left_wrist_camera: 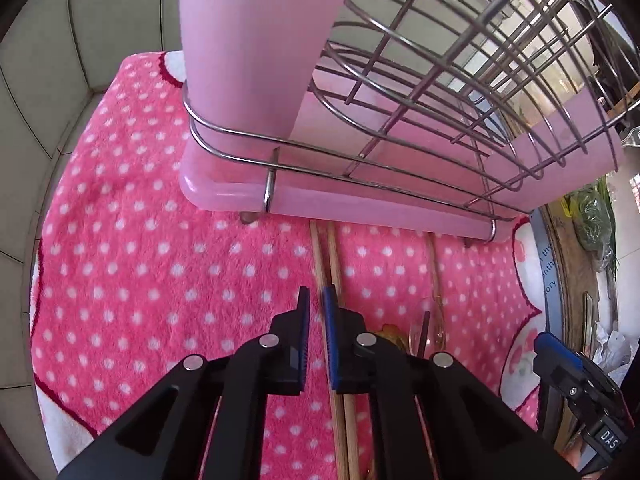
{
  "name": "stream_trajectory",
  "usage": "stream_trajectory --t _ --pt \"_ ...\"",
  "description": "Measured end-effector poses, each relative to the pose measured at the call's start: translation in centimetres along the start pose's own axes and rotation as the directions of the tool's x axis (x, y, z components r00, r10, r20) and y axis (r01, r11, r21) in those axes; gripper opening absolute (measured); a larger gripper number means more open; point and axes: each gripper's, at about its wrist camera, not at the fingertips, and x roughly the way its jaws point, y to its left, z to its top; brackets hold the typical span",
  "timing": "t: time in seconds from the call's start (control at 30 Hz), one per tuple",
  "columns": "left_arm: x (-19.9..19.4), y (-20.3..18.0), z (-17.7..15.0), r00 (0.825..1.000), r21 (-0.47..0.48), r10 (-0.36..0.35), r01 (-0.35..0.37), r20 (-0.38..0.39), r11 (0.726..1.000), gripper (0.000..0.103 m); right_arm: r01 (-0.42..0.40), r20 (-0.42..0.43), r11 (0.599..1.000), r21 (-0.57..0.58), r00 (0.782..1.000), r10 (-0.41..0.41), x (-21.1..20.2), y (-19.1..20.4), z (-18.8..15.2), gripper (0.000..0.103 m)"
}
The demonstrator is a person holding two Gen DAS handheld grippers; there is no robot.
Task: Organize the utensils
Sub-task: 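Move both tools back down to the remaining utensils on the cloth, then grasp a wooden chopstick with the left tool while the right tool grasps another chopstick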
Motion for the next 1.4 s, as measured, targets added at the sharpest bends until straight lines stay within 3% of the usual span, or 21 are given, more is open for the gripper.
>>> stream_trajectory --t 0.4,0.5,0.9,1.1,1.3,1.4 --pt "2.9 -2.7 0.4 0.996 0.05 0.086 -0.085 -0.028 0.995 0.007 -0.016 -0.021 1.0 0.013 1.0 0.016 0.9 -0.3 0.0 0.031" --pt "3.0 -3.1 0.2 0.997 0.057 0.075 -0.074 -0.023 0.996 0.006 -0.019 -0.026 1.0 0.017 0.999 0.02 1.0 -0.3 -0.1 0.031" --pt "-0.5 1.1 -1.3 0.997 0.035 0.077 -0.077 -0.011 0.996 0.005 -0.004 -0.066 1.0 0.024 0.998 0.005 3.8 0.8 2.5 0.031" --pt "0.1 3.2 -2.5 0.997 0.02 0.073 -0.073 -0.024 0.997 0.005 0.077 -0.11 0.997 -0.015 0.991 -0.078 7.7 2.5 4.0 0.031" --pt "-0.3 4.4 -2.7 0.998 0.021 0.053 -0.053 -0.019 0.998 0.006 0.194 -0.144 0.979 -0.055 0.969 -0.2 11.0 3.3 4.5 0.031" --pt "-0.2 4.3 -2.8 0.999 0.021 0.044 -0.044 -0.021 0.999 0.006 0.242 -0.124 0.965 -0.104 0.959 -0.254 11.4 3.8 4.5 0.011"
